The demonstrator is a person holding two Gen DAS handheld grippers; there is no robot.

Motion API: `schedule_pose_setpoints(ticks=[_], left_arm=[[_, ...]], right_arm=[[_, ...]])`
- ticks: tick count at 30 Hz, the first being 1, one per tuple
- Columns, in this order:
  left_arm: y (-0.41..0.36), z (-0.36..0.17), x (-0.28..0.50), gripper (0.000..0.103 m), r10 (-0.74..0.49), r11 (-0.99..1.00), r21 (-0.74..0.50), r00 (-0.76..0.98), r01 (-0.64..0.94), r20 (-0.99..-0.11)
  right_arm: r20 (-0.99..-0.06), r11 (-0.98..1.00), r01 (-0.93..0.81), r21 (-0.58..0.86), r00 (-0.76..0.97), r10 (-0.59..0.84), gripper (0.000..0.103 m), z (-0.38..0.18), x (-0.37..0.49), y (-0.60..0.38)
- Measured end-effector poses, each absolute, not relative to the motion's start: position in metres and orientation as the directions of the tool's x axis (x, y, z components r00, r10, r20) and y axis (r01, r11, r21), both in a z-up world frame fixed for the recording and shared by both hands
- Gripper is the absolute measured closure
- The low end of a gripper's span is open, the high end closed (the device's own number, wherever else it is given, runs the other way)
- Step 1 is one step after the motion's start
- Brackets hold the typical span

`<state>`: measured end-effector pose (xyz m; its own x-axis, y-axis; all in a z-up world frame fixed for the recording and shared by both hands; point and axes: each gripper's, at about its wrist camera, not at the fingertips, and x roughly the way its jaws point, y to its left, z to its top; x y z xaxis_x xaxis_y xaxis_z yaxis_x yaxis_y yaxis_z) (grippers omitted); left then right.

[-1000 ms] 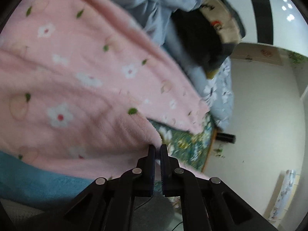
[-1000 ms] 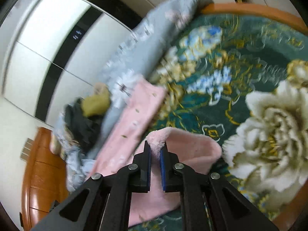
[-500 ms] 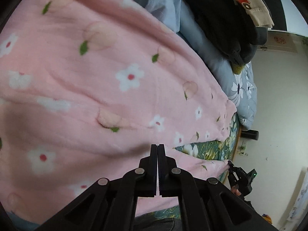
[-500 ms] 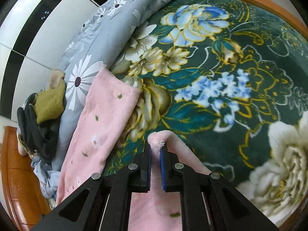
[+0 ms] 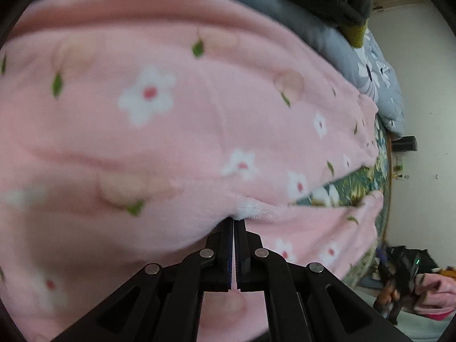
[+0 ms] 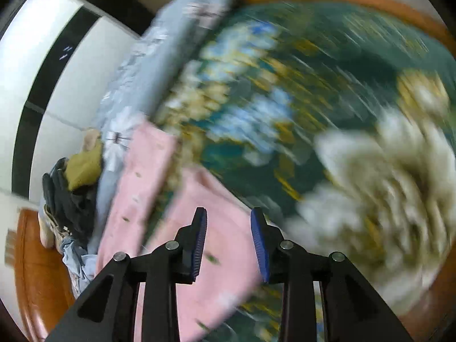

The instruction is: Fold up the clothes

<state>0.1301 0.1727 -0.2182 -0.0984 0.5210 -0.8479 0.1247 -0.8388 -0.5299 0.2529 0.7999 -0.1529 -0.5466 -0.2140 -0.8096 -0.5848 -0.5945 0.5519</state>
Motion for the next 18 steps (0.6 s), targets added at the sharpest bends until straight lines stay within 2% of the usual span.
schedule_pose_setpoints(ticks=[5, 9, 12, 13, 14, 15, 16, 18], left_arm=[[0.162, -0.209, 0.120, 0.101, 0.526, -0.820, -0.551, -0.172, 0.157, -0.833], [0.141, -0.182, 0.126, 0.101, 0.596, -0.773, -0.620, -0.182, 0.134, -0.782], [0.090, -0.154, 0.147, 0.097, 0.586, -0.773, -0.621, -0.230, 0.130, -0.777], [0.063, -0.149, 0.158, 0.090, 0.553, -0.781, -0.602, -0.262, 0.168, -0.791], [0.036, -0.144, 0.170, 0.078, 0.519, -0.786, -0.583, -0.292, 0.206, -0.803], [0.009, -0.138, 0.182, 0.073, 0.482, -0.789, -0.563, -0.321, 0.245, -0.815], [-0.023, -0.135, 0.198, 0.065, 0.434, -0.788, -0.538, -0.350, 0.298, -0.830], [-0.078, -0.135, 0.232, 0.063, 0.323, -0.770, -0.472, -0.376, 0.430, -0.869]], right_arm=[[-0.731, -0.420, -0.601, 0.680, -0.598, -0.328, 0.069, -0.201, 0.280, 0.789], [-0.690, -0.350, -0.595, 0.723, -0.633, -0.350, 0.069, -0.218, 0.273, 0.773], [-0.693, -0.354, -0.596, 0.721, -0.636, -0.339, 0.069, -0.218, 0.265, 0.762], [-0.696, -0.354, -0.600, 0.717, -0.636, -0.333, 0.070, -0.217, 0.263, 0.759], [-0.700, -0.356, -0.603, 0.714, -0.635, -0.328, 0.075, -0.217, 0.261, 0.756], [-0.704, -0.358, -0.607, 0.710, -0.633, -0.322, 0.087, -0.216, 0.259, 0.754], [-0.708, -0.359, -0.610, 0.706, -0.632, -0.317, 0.093, -0.215, 0.257, 0.751], [-0.685, -0.335, -0.601, 0.726, -0.674, -0.275, 0.098, -0.202, 0.262, 0.754]])
